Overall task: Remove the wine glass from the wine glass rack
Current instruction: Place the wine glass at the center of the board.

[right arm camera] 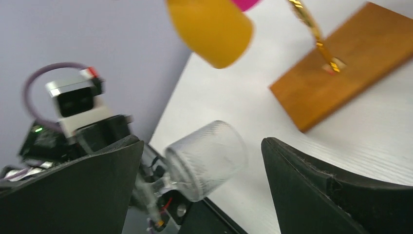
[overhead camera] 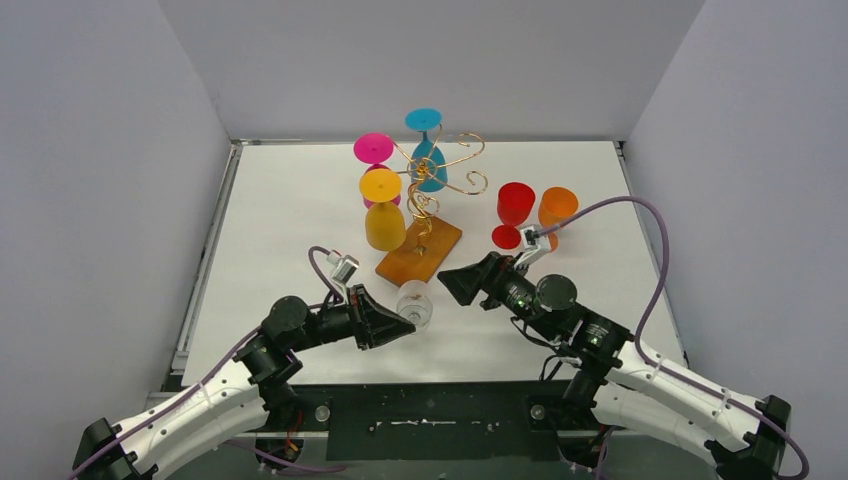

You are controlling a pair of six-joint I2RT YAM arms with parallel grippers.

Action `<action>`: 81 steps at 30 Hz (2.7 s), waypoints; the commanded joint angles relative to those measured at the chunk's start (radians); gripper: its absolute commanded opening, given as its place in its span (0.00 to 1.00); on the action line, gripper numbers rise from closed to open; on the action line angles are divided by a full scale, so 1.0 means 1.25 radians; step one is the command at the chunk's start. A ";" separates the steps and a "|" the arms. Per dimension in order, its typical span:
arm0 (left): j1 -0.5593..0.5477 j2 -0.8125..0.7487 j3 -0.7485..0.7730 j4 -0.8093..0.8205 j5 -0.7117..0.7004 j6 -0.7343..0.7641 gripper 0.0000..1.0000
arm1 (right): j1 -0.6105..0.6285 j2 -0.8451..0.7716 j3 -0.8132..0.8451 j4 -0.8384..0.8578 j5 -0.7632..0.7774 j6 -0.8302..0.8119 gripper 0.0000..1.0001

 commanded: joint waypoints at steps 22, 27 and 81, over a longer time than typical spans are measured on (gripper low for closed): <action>0.000 0.099 -0.013 0.573 0.229 -0.108 0.00 | -0.433 0.079 -0.196 0.762 -0.757 0.467 0.94; -0.002 0.132 -0.032 0.681 0.206 -0.144 0.00 | -0.333 0.107 -0.170 0.702 -0.739 0.389 0.87; -0.101 0.055 0.240 -0.438 -0.050 0.914 0.00 | -0.304 0.136 0.280 -0.313 -0.674 -0.324 0.97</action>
